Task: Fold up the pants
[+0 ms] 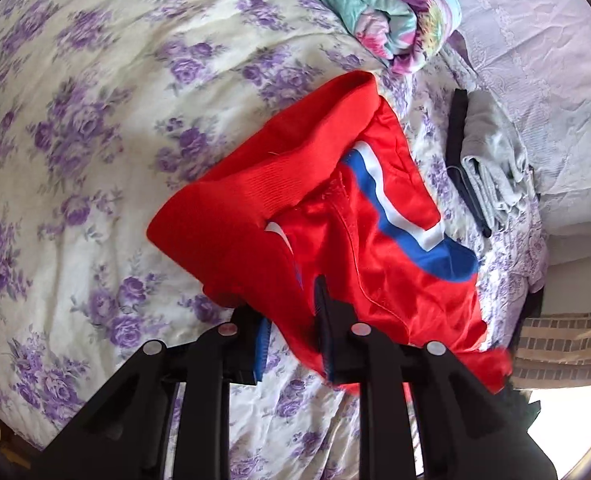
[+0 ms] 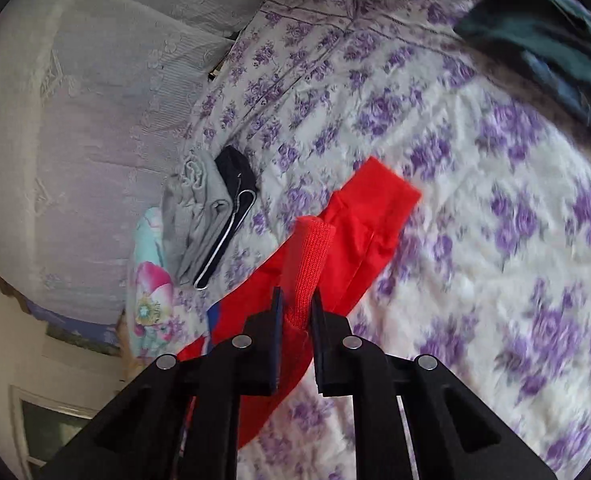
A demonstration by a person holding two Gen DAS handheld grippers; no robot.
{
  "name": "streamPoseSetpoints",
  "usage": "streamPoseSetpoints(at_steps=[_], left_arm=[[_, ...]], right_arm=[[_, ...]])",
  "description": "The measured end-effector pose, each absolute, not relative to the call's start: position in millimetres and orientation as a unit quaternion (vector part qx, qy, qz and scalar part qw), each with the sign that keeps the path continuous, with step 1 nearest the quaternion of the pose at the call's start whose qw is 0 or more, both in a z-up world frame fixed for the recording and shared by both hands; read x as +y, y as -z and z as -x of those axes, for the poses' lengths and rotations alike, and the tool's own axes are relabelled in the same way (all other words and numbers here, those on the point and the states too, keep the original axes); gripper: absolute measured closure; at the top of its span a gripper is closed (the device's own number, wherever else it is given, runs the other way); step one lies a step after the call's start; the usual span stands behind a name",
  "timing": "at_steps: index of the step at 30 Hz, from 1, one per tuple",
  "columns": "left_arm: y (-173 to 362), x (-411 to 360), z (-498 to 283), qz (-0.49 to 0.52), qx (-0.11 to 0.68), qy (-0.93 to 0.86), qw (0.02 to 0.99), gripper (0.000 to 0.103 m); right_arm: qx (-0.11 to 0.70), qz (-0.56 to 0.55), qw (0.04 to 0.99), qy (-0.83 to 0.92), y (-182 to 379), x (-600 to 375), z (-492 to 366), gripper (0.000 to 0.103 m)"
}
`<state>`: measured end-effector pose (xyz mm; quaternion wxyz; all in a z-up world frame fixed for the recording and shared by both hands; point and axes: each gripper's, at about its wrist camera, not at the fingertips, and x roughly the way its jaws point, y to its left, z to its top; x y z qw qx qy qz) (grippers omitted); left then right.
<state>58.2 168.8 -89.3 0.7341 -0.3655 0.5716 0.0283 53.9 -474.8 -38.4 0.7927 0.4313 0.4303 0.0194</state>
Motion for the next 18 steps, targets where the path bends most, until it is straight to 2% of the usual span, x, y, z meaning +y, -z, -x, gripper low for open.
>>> streamPoseSetpoints(at_steps=[4,9,15,16,18], left_arm=[[104,170,-47,0.39,0.58,-0.037,0.715,0.084],[121,176,-36,0.431,0.58,-0.049,0.69,0.081],[117,169,-51,0.411,0.592,-0.048,0.691,0.082],[113,168,-50,0.406,0.589,-0.049,0.698,0.089],[106,168,-44,0.405,0.58,-0.046,0.705,0.094]], right_arm=[[0.468,-0.432,0.771,0.005,76,-480,-36,0.09],[0.475,-0.5,0.723,0.01,116,-492,-1,0.09],[0.462,-0.495,0.736,-0.016,84,-491,-9,0.09],[0.457,-0.493,0.74,-0.023,75,-491,-12,0.09],[0.448,-0.491,0.747,-0.029,64,-491,-15,0.09]])
